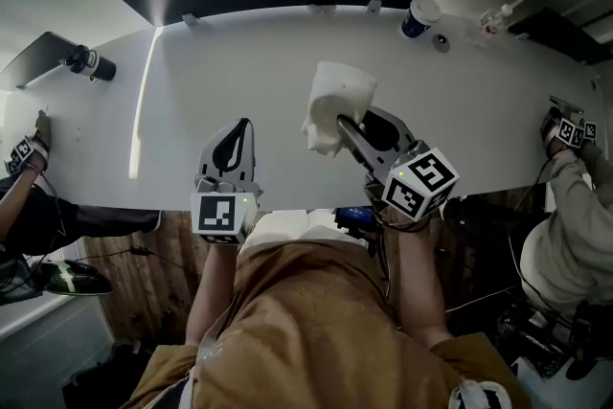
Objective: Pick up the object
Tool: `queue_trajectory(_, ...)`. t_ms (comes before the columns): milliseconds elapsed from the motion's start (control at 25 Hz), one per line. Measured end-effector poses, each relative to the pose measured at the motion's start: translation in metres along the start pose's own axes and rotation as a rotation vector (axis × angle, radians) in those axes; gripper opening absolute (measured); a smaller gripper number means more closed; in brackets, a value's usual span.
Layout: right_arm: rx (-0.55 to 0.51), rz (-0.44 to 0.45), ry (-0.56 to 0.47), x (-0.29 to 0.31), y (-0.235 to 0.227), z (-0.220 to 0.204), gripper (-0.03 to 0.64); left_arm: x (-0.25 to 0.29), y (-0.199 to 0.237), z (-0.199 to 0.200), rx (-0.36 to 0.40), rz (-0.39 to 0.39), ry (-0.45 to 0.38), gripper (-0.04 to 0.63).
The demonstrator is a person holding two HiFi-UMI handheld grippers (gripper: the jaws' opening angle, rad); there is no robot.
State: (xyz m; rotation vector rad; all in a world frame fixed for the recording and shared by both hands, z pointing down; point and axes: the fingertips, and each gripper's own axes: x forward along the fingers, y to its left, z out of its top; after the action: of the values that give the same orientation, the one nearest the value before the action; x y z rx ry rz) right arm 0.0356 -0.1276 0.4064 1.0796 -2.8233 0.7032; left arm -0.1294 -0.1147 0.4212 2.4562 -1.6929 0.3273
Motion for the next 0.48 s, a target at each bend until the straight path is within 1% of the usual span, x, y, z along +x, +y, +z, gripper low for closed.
queue_trajectory(280,-0.024,-0.017,-0.053,-0.005,0.007,0.009,0.133,-0.001,0.0,0.015,0.02,-0.005,-0.026,0.006)
queue_trajectory(480,-0.082,-0.045,-0.169,-0.013,0.018,0.028,0.133,-0.002,0.004,0.022,0.017,0.009,-0.043,0.006)
